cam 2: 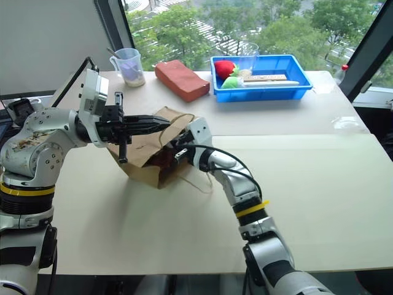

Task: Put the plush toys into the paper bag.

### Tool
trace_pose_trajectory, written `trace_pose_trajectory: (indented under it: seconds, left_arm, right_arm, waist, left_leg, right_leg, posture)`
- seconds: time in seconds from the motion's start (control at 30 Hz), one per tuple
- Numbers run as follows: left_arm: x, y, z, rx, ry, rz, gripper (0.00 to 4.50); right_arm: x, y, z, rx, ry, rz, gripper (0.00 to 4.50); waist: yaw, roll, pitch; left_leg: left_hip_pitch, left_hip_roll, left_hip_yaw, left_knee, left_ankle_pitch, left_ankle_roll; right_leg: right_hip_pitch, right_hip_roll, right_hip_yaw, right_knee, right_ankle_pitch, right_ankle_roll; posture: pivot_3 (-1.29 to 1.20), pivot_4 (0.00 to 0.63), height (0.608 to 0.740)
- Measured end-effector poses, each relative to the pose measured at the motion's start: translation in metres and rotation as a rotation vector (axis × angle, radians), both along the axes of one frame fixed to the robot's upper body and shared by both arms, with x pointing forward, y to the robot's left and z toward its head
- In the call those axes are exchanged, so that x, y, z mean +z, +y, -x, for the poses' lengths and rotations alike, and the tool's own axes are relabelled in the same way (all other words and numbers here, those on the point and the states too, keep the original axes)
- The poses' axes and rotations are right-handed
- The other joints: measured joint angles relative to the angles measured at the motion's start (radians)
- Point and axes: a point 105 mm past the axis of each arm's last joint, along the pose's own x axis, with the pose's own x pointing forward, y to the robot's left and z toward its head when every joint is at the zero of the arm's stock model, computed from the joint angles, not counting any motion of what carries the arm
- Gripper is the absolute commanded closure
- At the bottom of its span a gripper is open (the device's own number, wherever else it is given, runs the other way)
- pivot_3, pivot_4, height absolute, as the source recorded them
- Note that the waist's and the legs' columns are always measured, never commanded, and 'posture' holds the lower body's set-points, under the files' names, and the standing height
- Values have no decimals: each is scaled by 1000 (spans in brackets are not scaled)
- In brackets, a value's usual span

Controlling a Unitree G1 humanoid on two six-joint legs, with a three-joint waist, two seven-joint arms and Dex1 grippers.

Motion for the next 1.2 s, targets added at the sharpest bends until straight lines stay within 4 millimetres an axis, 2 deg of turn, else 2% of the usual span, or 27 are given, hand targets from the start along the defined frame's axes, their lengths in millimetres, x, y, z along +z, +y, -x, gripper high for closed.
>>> trace_pose_trajectory:
  seconds: [0.07,0.13,0.33,0.47,0.5,0.7,0.87,1.0,1.1,1.2]
  left_arm:
    - [1,-2,3,-17,-4,0,4500]
    - [1,-3,5,-28,1,2,4500]
    - [0,-2,5,-26,9,2,4500]
    - [0,-2,5,-25,8,1,4500]
    - [0,-2,5,-25,7,1,4500]
    - [0,-2,5,-25,4,1,4500]
    - [-3,-1,4,-20,8,-1,4500]
    - [-4,-1,4,-21,8,-2,4500]
    - [-4,-1,4,-21,8,-2,4500]
    - [-4,-1,4,-18,8,-4,4500]
  right_arm:
    - [-6,-4,-4,-31,8,21,4466]
    - [-12,-8,-5,-39,22,45,3631]
    - [-26,-12,3,21,84,74,1585]
    - [-19,-20,10,65,61,107,190]
    - [-17,-23,12,71,53,113,23]
    - [-17,-44,29,100,75,142,23]
    - [-10,-70,65,215,125,201,23]
    - [-32,-66,87,299,241,239,23]
    - [-47,-59,95,334,295,258,23]
    - [-52,-53,94,326,313,260,840]
  waist:
    - [-1,0,0]
    - [-3,0,0]
    - [-4,0,0]
    - [-3,0,0]
    - [-3,0,0]
    - [0,0,0]
    - [5,0,0]
    - [-1,0,0]
    - [0,0,0]
    - [2,0,0]
  left_leg:
    - [0,0,0,0,0,0]
    - [0,0,0,0,0,0]
    - [0,0,0,0,0,0]
    - [0,0,0,0,0,0]
    - [0,0,0,0,0,0]
    - [0,0,0,0,0,0]
    - [0,0,0,0,0,1]
    - [0,0,0,0,0,1]
    - [0,0,0,1,0,1]
    - [0,0,0,2,0,1]
  right_leg:
    - [0,0,0,0,0,0]
    - [0,0,0,0,0,0]
    - [0,0,0,0,0,0]
    - [0,0,0,0,0,0]
    - [0,0,0,0,0,0]
    - [0,0,0,0,0,0]
    - [1,0,0,-1,0,0]
    - [1,0,0,-4,0,0]
    - [1,0,0,-4,0,0]
    - [1,0,0,-4,0,0]
  posture:
    - [0,150,740]
    - [0,150,740]
    - [0,150,740]
    - [0,150,740]
    - [0,150,740]
    - [0,150,740]
    - [0,150,740]
    - [0,150,740]
    - [0,150,740]
    - [0,150,740]
